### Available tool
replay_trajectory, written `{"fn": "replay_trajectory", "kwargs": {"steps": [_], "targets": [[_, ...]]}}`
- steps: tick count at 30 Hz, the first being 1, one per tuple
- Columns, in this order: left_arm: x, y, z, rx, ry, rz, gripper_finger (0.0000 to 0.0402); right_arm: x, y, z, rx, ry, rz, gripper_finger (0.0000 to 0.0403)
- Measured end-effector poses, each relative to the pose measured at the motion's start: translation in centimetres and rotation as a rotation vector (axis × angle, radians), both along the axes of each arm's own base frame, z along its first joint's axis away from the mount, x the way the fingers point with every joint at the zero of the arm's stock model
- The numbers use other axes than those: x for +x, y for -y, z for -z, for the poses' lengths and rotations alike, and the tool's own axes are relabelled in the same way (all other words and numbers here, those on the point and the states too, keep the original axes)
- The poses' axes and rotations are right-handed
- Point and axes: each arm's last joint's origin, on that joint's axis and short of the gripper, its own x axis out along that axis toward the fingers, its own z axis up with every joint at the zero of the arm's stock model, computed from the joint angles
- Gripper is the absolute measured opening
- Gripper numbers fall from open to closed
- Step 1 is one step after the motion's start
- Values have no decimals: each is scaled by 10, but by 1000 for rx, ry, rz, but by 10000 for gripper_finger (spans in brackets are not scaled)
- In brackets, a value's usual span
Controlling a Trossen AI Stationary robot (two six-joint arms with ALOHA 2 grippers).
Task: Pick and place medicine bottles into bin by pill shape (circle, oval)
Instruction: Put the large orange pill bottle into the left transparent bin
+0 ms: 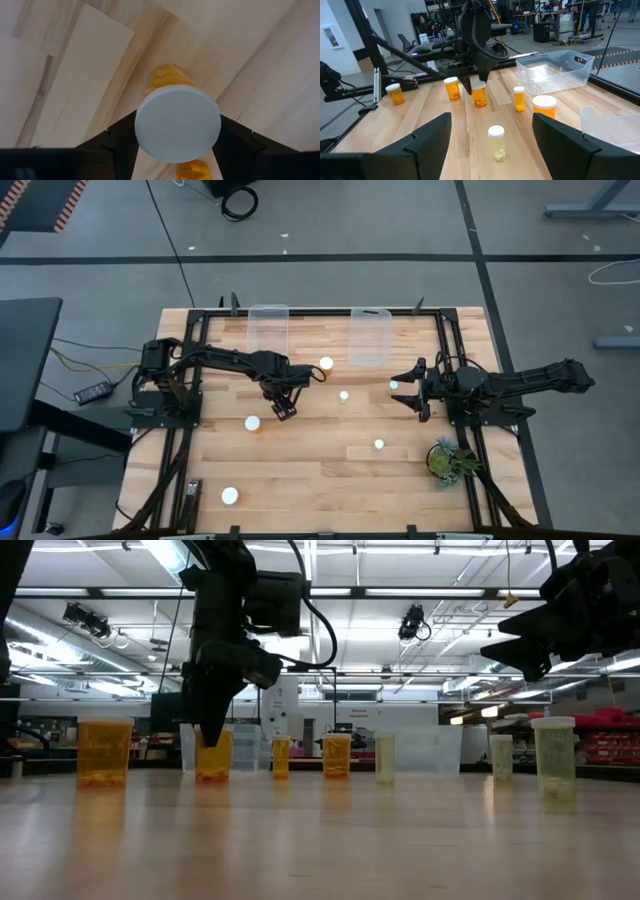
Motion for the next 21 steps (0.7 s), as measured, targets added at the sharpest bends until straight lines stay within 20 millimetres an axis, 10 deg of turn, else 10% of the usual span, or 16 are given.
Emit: {"fn": "replay_trajectory", "kwargs": {"steps": [21], "targets": [[6, -1, -11, 6, 27, 28, 209, 0, 0, 0, 0, 0, 0, 284]]}}
